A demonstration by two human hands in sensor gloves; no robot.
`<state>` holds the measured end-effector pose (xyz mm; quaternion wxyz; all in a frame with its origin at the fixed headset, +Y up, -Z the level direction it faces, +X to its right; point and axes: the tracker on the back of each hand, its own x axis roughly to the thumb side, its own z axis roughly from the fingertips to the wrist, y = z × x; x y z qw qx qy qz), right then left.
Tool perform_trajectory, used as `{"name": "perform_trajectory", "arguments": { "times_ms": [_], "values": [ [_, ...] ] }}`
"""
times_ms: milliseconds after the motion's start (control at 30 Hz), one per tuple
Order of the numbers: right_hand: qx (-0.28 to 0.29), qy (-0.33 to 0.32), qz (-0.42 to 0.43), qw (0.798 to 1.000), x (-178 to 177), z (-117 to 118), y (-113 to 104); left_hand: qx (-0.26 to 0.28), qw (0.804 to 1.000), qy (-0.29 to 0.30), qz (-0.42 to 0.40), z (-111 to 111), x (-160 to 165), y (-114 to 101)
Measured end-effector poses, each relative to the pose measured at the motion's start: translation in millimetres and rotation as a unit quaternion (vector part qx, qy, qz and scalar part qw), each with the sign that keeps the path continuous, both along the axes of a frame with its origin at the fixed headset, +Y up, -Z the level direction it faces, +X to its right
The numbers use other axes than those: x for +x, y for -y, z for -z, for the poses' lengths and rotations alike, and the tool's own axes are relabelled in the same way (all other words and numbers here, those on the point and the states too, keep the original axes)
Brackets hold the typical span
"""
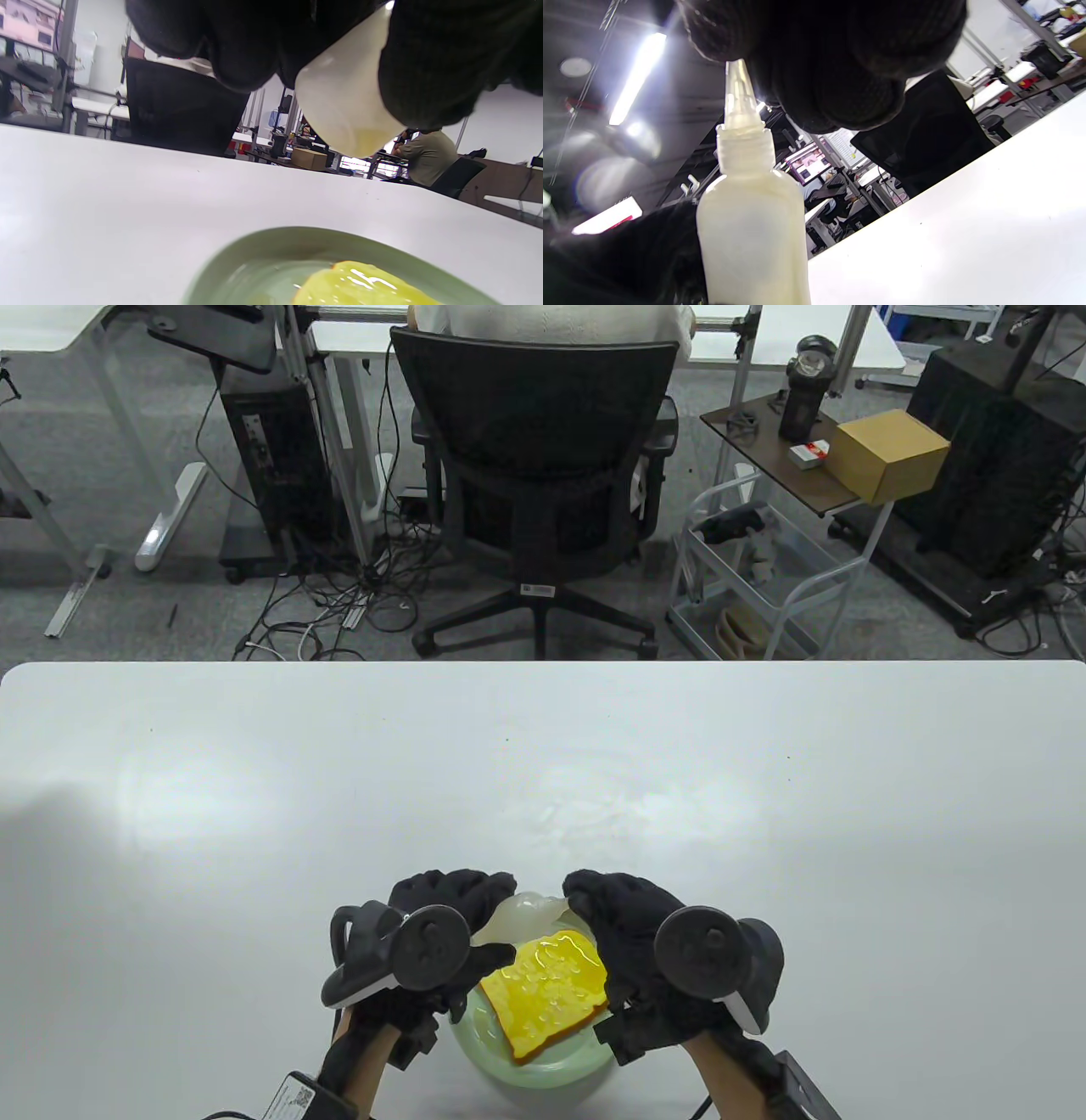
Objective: Squeeze honey bottle to draw zigzag on toast
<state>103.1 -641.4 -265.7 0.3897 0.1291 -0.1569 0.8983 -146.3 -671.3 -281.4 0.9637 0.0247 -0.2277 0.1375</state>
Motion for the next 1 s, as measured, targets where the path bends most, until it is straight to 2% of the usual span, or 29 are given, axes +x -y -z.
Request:
{"name": "perform_trajectory", "arguments": {
  "times_ms": [100,200,367,533,633,800,867,1000],
  "values": [
    [0.036,0.077,0.022,0.996,16.1,-0.9,-6.0,-0.012,0.998,-0.017,0.056,3.5,-9.0,8.7],
    [0.038,0.113,0.047,0.992,34.3,1.4,-8.9,-0.038,0.997,-0.060,0.024,9.5,-28.9,23.4],
    [-0.020,0.137,0.039,0.990,51.6,10.9,-1.6,-0.046,0.990,-0.134,-0.004,17.7,-60.6,47.9],
    [-0.062,0.171,-0.028,0.983,64.2,22.8,23.2,-0.062,0.982,-0.179,-0.020,22.2,-76.6,64.4],
    [-0.078,0.182,-0.042,0.979,72.6,25.8,33.9,-0.075,0.979,-0.191,-0.016,24.9,-80.3,75.6],
    [-0.073,0.192,-0.026,0.978,79.7,24.9,37.0,-0.115,0.972,-0.203,-0.026,29.7,-85.3,95.2],
    [-0.067,0.194,-0.030,0.978,79.3,24.4,37.0,-0.120,0.970,-0.205,-0.052,31.0,-86.0,96.5],
    [-0.065,0.191,-0.035,0.979,76.9,24.7,38.4,-0.133,0.970,-0.197,-0.047,30.5,-90.6,96.8]
  ]
}}
